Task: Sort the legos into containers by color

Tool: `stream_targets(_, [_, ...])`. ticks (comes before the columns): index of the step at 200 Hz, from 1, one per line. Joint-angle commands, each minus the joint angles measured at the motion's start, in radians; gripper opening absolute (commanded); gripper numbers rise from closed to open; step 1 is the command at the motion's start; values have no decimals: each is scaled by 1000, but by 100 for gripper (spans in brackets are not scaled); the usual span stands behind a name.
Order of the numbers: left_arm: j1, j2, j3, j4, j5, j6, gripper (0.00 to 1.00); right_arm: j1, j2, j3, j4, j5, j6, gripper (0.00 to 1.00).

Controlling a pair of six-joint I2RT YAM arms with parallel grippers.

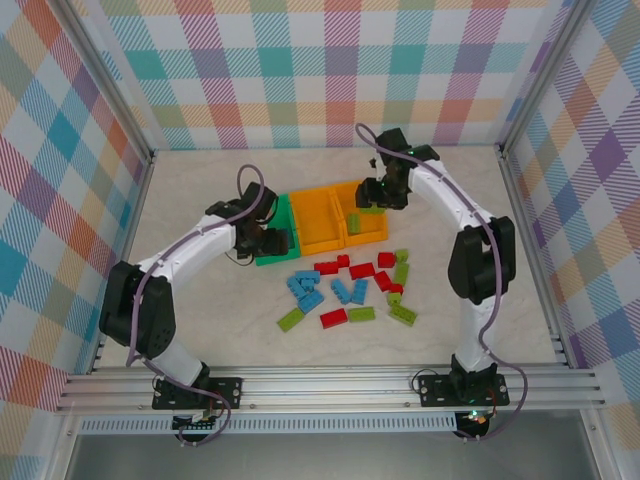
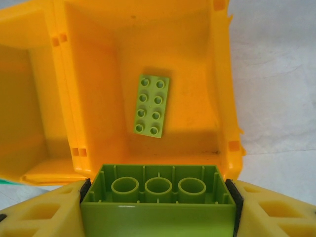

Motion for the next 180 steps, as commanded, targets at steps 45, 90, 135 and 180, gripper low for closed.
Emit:
stream_targets(45, [-91, -67, -108, 88, 95, -25, 74, 1, 89, 105, -93, -14, 120, 54])
stream_targets(90, [-137, -85, -178, 121, 117, 74, 75, 13, 128, 139, -109, -37, 114, 62])
stream_targets(135, [-167, -87, -209, 145, 150, 119, 76, 18, 131, 140, -111, -34, 121, 71])
stream_targets(180, [-195, -67, -204, 133, 152, 221, 77, 18, 124, 145, -106, -40, 130, 75])
